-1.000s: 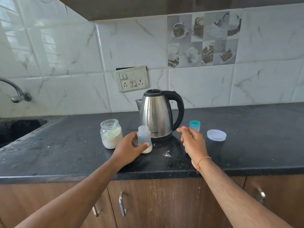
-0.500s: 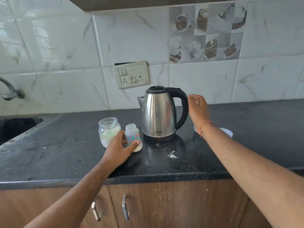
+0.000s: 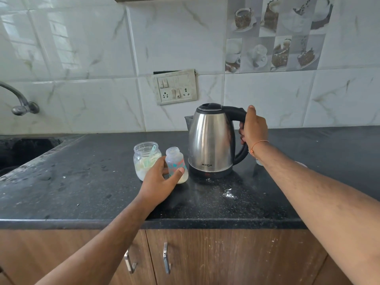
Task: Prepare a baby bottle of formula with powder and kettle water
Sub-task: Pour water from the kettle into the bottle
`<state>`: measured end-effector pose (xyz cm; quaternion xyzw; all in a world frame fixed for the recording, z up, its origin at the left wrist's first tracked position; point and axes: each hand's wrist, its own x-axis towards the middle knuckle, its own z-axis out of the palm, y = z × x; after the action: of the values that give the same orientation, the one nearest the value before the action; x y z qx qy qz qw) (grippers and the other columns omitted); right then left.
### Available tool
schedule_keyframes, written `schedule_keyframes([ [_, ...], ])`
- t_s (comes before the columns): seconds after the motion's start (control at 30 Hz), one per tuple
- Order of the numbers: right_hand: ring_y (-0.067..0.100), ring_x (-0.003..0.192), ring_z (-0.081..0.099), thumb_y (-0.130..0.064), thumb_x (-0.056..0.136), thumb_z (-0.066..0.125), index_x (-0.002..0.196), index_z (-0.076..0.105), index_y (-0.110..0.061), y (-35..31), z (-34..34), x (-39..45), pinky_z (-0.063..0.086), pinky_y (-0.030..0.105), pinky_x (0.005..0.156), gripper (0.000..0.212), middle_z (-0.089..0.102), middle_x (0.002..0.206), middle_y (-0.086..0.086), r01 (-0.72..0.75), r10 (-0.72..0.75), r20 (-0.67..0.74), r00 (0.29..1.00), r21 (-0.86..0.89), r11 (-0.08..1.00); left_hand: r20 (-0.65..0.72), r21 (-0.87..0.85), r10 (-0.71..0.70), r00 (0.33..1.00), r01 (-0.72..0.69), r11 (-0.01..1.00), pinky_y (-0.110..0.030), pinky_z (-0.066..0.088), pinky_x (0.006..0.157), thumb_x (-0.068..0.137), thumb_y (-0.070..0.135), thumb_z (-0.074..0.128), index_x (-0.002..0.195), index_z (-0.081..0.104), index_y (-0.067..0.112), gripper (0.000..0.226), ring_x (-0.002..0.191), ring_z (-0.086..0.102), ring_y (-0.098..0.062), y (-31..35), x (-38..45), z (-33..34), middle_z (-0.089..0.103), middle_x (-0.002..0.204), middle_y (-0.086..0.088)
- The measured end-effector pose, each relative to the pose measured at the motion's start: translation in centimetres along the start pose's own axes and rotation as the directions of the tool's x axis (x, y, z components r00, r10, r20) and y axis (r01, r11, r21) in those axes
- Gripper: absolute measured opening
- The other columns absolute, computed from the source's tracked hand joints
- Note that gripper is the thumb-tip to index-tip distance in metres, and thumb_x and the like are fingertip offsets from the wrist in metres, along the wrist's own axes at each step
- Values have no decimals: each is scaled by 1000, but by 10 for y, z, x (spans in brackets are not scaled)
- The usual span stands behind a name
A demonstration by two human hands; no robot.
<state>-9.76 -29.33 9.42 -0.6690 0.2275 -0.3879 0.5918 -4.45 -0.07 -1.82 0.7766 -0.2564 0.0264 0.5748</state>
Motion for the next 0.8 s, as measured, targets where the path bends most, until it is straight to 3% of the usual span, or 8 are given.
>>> schedule_keyframes([
  [0.57,19,43,25,-54,109,27,69,45,-13,-10,-50,-49,30,27,49,60,30,49,2,12,-17,83,996,61,998,-15,-8,12,1000,-12,1000,-43,56,111,102,39,75,130,58,35,33,121,69,-10,13,-9,-1,72,124,15],
  [0.8,19,43,28,-52,110,26,74,48,-9,-17,-69,-57,33,29,50,61,31,52,7,29,-30,81,996,13,1000,-16,-17,45,999,-45,999,-40,56,111,101,42,76,130,59,36,34,123,69,-10,12,-10,-2,72,125,16],
])
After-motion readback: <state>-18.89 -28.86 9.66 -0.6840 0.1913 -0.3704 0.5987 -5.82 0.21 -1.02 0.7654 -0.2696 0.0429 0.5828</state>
